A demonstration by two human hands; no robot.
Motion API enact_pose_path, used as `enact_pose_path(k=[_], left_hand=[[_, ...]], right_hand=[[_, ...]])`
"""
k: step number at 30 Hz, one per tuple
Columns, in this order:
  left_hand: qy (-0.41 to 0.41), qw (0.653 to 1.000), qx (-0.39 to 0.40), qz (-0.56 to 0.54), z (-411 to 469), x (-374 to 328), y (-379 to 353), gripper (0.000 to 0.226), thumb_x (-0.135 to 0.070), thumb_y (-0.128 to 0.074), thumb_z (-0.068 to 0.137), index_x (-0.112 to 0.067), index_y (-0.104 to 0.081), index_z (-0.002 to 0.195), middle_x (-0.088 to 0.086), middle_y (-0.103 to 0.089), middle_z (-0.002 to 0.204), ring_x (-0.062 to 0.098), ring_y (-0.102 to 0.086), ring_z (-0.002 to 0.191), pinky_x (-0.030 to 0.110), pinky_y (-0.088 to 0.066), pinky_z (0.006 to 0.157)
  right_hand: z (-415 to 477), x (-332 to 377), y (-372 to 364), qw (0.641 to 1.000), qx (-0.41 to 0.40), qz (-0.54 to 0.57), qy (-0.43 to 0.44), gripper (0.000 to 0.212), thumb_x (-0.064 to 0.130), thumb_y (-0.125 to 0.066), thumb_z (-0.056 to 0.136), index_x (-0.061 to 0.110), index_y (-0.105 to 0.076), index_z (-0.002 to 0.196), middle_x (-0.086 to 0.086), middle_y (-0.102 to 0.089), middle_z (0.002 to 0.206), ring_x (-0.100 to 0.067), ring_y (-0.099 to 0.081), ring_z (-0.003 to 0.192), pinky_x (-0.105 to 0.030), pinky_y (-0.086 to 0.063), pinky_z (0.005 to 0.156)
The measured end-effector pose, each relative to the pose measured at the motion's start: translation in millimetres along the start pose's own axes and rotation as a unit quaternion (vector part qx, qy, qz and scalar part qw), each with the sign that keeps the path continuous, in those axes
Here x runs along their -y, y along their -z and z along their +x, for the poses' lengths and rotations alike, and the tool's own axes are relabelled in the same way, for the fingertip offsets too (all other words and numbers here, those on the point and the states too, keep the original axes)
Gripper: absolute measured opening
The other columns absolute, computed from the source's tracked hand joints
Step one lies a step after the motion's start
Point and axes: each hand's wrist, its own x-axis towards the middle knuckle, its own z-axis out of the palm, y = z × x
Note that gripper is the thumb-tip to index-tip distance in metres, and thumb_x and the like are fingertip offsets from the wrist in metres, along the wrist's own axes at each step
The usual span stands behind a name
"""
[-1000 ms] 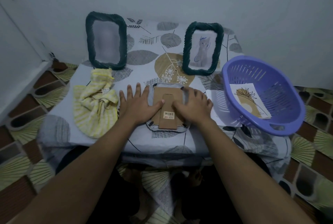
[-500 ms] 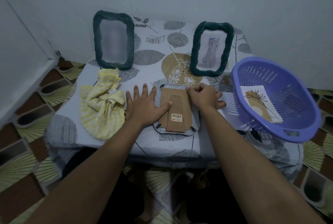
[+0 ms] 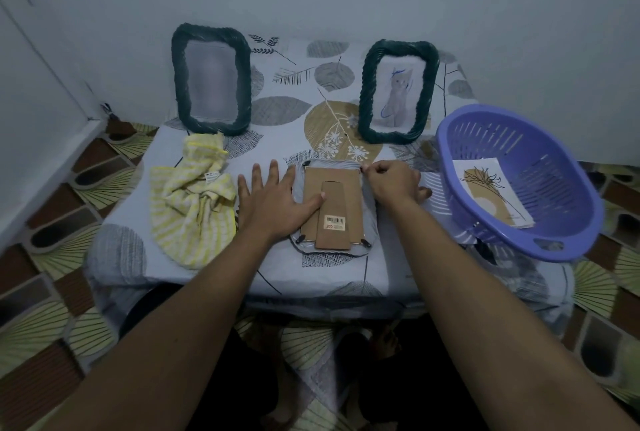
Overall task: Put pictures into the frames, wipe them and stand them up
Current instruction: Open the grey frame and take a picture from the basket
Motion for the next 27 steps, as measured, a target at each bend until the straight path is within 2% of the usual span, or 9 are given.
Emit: enact_pose_path(k=[3,6,10,13,21,25,27], left_hand=[[0.000,1.000,-0.001,-0.001,0,0,0,0.102,-0.093,-0.018,0.076,-0.032,-0.012,0.158,0.003,-0.004,0.167,0.032,0.002,0.153,0.057,0.005,0.120],[0.000,1.000,-0.001,-0.001,0,0,-1,0.103,-0.093,-0.017,0.076,-0.032,-0.011,0.158,0.003,-0.004,0.167,0.031,0.002,0.153,0.057,0.005,0.120],[0.000,1.000,0.000,-0.003,1,1,-2,0.104,-0.094,-0.016,0.075,-0.032,-0.012,0.158,0.003,-0.004,0.167,0.031,0.001,0.153,0.057,0.005,0.120],[0.000,1.000,0.000,-0.003,0,1,-2,0.104,-0.094,-0.016,0.075,-0.032,-0.012,0.158,0.003,-0.003,0.167,0.031,0.001,0.153,0.057,0.005,0.120],[-0.006,0.999,0.009,-0.036,-1,3,3,0.103,-0.093,-0.025,0.075,-0.032,-0.016,0.158,0.003,-0.008,0.167,0.029,0.000,0.153,0.056,0.005,0.120],[-0.049,0.983,-0.012,-0.177,-8,10,5,0.094,-0.075,-0.035,0.081,-0.030,-0.006,0.159,-0.001,-0.018,0.165,0.019,-0.003,0.153,0.047,-0.003,0.117],[-0.079,0.970,-0.026,-0.226,-17,14,6,0.085,-0.063,-0.041,0.085,-0.031,-0.010,0.158,-0.006,-0.032,0.158,0.015,-0.010,0.150,0.044,-0.009,0.113]], right_hand=[[-12,1,5,0.999,0.010,-0.024,0.034,0.026,0.035,-0.045,0.097,0.029,-0.070,0.101,-0.007,-0.063,0.121,-0.030,-0.037,0.131,-0.047,-0.021,0.103],[-33,-2,7,0.994,0.057,-0.024,0.091,0.039,0.030,-0.040,0.098,0.027,-0.052,0.135,-0.009,-0.053,0.139,-0.029,-0.034,0.136,-0.045,-0.021,0.104],[-59,-19,-3,0.979,0.109,-0.056,0.162,0.057,0.042,-0.038,0.101,0.030,-0.025,0.155,-0.004,-0.020,0.165,-0.026,-0.015,0.150,-0.051,-0.010,0.116],[-68,-33,-10,0.967,0.127,-0.097,0.198,0.057,0.051,-0.029,0.104,0.040,-0.012,0.158,-0.002,0.001,0.168,-0.024,-0.003,0.153,-0.050,0.001,0.120],[-74,-42,-18,0.959,0.079,-0.146,0.230,0.051,0.052,-0.027,0.104,0.046,-0.022,0.155,-0.001,0.000,0.168,-0.023,-0.006,0.153,-0.047,0.000,0.122],[-76,-41,-17,0.959,0.082,-0.146,0.227,0.051,0.052,-0.026,0.104,0.045,-0.022,0.155,-0.002,-0.001,0.168,-0.024,-0.006,0.154,-0.048,0.001,0.122],[-77,-41,-16,0.960,0.089,-0.147,0.223,0.051,0.052,-0.026,0.105,0.046,-0.022,0.155,-0.003,0.000,0.168,-0.024,-0.005,0.154,-0.047,0.002,0.122]])
